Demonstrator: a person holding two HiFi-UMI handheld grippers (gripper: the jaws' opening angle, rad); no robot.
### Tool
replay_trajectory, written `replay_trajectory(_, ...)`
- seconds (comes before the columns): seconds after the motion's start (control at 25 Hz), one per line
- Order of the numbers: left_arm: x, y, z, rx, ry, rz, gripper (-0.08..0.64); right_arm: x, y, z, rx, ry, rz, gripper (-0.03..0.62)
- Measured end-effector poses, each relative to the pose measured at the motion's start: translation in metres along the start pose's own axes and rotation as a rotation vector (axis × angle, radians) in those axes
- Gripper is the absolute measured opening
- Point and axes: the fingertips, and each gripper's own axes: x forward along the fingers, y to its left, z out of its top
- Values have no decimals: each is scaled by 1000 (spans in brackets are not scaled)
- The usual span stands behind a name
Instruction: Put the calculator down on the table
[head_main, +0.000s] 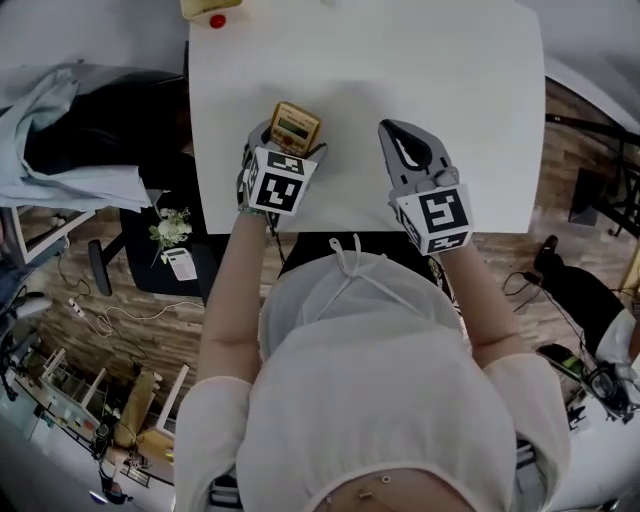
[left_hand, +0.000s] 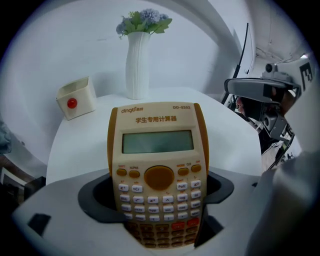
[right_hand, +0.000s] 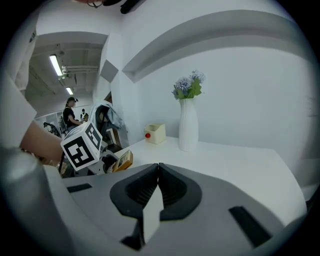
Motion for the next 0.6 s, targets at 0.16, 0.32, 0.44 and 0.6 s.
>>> replay_trajectory(0.16,8,-3,-1,-18,51,31,423,4,-11,2,-12,8,38,6)
replay_trajectory(0.32,10,-1,-2,-27,70,37,425,9,-17,4,-9,8,61,6)
replay_trajectory(0.44,10,-1,-2,-25,50,32,425,12,-17,4,-9,12,77,6)
replay_trajectory(0.6,9,-1,-2,-21,20,32,424,12,-16,4,-16,19,87,6)
